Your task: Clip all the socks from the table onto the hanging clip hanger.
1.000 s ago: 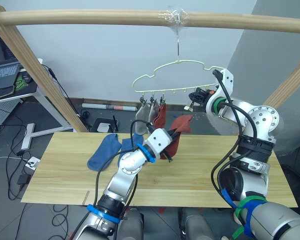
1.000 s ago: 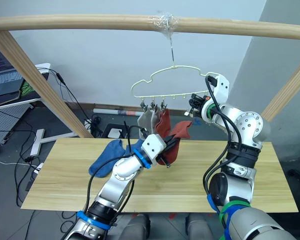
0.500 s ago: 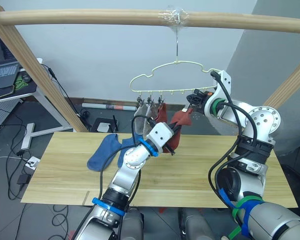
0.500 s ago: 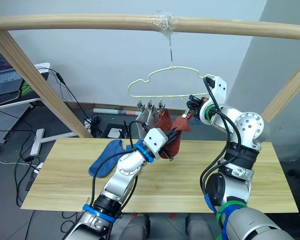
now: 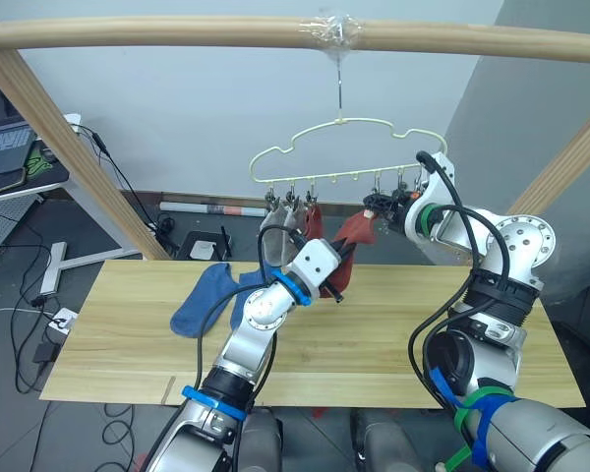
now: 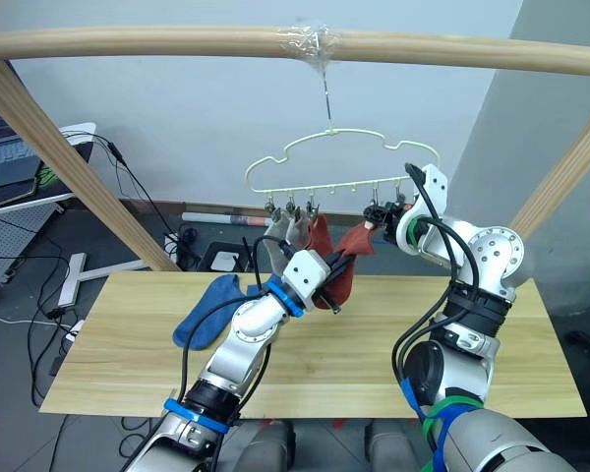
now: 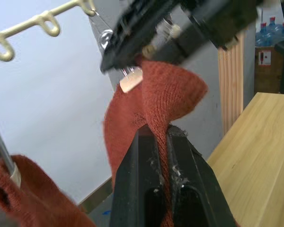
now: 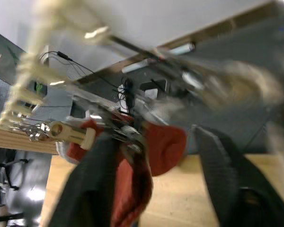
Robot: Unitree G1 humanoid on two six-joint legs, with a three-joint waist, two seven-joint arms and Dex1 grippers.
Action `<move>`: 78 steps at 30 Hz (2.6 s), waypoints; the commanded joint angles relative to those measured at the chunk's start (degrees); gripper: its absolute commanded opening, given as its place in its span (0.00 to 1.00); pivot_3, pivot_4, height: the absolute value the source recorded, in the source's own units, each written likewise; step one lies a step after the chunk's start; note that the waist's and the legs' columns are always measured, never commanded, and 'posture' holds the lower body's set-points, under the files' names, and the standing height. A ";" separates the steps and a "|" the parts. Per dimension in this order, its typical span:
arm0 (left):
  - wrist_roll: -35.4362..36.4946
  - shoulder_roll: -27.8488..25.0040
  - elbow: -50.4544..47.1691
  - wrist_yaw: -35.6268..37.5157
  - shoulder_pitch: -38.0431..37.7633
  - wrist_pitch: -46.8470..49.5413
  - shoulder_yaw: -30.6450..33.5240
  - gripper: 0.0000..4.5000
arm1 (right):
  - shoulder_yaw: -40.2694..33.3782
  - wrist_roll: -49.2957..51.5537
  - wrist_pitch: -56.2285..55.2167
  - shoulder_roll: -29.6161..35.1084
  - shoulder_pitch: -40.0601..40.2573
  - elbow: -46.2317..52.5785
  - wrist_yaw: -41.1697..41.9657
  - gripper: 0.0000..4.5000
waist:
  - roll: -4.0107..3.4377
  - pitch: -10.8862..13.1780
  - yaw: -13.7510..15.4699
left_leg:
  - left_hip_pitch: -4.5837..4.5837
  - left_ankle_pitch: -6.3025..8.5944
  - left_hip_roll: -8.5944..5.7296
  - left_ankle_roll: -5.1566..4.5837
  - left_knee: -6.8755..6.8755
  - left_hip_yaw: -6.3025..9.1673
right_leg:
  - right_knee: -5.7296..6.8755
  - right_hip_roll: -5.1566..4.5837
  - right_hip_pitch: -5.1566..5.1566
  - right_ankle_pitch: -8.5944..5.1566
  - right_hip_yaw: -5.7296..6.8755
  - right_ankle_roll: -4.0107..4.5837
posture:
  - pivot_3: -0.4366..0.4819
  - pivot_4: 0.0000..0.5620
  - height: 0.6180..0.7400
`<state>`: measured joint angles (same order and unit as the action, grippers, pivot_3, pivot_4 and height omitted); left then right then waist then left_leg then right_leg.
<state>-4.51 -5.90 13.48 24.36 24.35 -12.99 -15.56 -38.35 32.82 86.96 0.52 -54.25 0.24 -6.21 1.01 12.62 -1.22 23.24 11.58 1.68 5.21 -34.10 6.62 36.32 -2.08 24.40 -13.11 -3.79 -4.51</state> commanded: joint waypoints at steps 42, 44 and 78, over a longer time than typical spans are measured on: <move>15.86 -16.59 -28.74 10.25 -6.27 22.67 12.84 0.91 | 41.02 -26.21 -60.07 6.91 31.88 17.66 9.94 0.38 | -0.15 0.12 -1.40 | 0.20 0.09 0.01 -0.12 0.02 -0.18 | -0.23 0.00 0.25 0.29 -0.20 -0.63 | 0.54 0.31 1.00; 16.01 -16.64 -29.20 10.03 -5.97 23.09 12.93 0.91 | 40.95 -26.84 -60.97 6.48 30.45 15.40 9.67 0.38 | -0.15 0.11 -1.30 | 0.19 0.09 0.01 -0.12 0.02 -0.18 | -0.22 0.01 0.25 0.30 -0.20 -0.61 | 0.55 0.31 1.00; 22.01 -17.43 -32.43 12.14 0.04 28.87 14.56 0.91 | 39.96 -30.50 -67.11 2.48 17.04 -1.27 9.33 0.38 | -0.16 0.10 -0.56 | -0.06 0.06 0.01 -0.15 -0.74 -0.16 | 0.70 0.06 0.12 0.35 -0.24 -0.46 | 0.59 0.31 1.00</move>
<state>16.43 -22.76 -17.35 36.00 23.42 15.94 -1.94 1.82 1.98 20.49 3.19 -35.66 -2.11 2.84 0.85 12.72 -1.77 23.08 11.64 1.69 5.06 -34.83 6.45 37.01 -2.01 24.40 -12.76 -4.03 -4.96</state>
